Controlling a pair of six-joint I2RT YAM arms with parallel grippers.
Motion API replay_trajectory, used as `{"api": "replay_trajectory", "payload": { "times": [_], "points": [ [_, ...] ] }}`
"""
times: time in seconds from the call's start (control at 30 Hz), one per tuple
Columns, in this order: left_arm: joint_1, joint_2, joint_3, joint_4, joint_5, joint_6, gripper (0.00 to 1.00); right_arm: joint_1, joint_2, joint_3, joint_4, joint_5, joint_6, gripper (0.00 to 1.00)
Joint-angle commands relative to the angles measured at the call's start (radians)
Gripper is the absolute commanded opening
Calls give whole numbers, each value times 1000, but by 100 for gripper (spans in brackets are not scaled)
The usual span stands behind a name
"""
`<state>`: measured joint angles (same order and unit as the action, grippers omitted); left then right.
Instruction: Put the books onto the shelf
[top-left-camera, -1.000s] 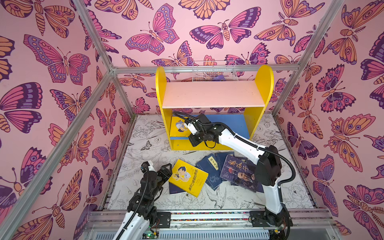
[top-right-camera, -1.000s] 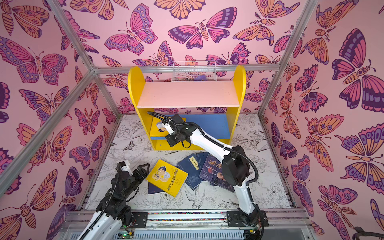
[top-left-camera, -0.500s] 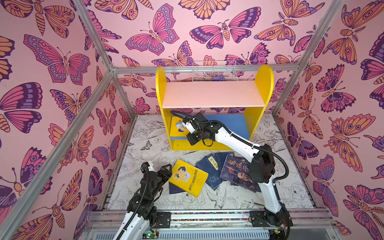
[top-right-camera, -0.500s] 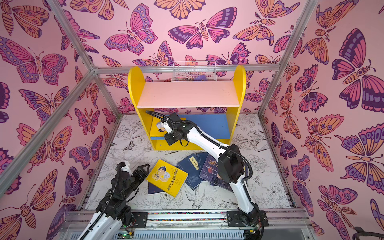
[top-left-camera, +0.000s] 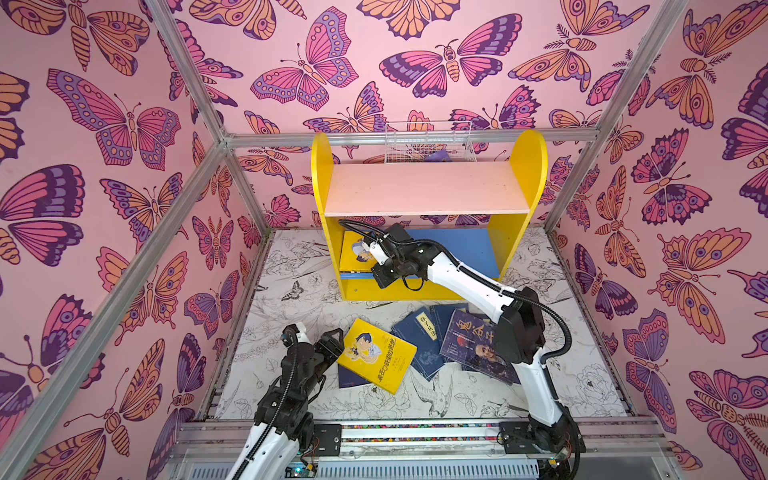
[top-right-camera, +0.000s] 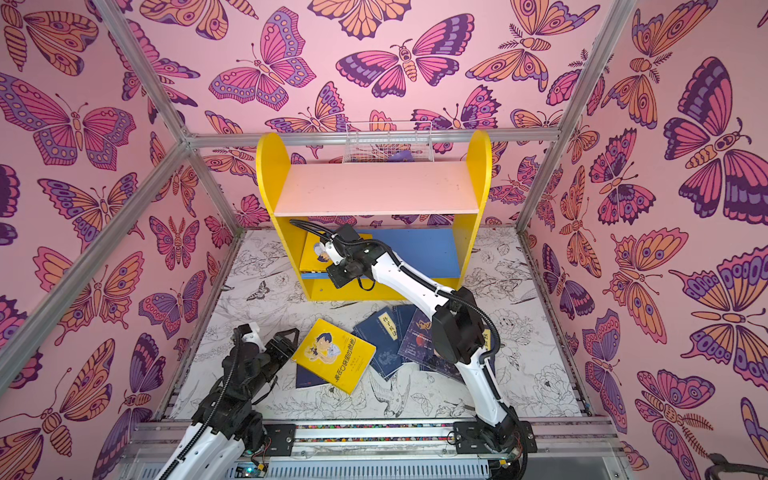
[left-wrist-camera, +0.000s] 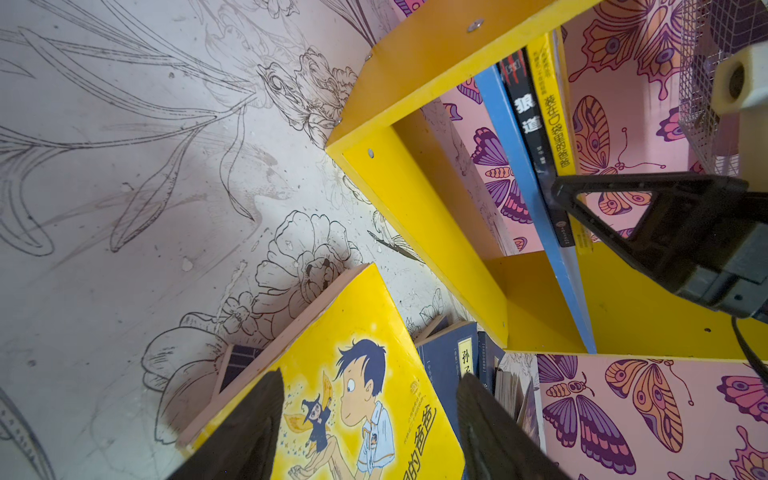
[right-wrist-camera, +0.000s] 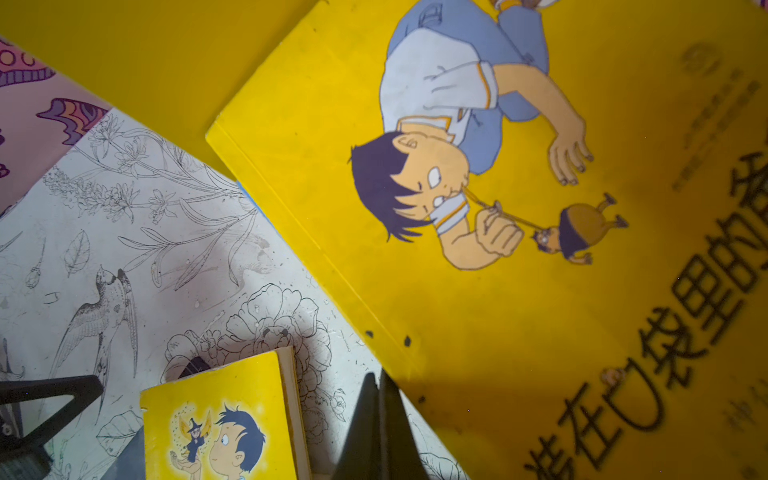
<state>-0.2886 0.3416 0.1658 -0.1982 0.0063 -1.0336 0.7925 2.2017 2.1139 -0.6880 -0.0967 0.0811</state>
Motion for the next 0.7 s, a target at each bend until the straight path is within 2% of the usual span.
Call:
{"api": "replay_trajectory", "payload": {
  "times": [0.0,0.13,0.37,0.53,0.67],
  "points": [
    [-7,-12,8,-19,-15,10,68,-14,21,43,7,23,-24,0],
    [-7,-15,5,-20,-17,10,68,-13,-5,12,18,-4,-39,0],
    [-6,-16,5,-20,-15,10,68,-32,-131,-145,58,-20,-28,0],
    [-6,-18,3,-21,-15,8,68,-61,-261,-325,134,7,2,0],
    [-6,-17,3,-21,-15,7,68,-120,-327,-423,171,74,81,0]
  ]
}}
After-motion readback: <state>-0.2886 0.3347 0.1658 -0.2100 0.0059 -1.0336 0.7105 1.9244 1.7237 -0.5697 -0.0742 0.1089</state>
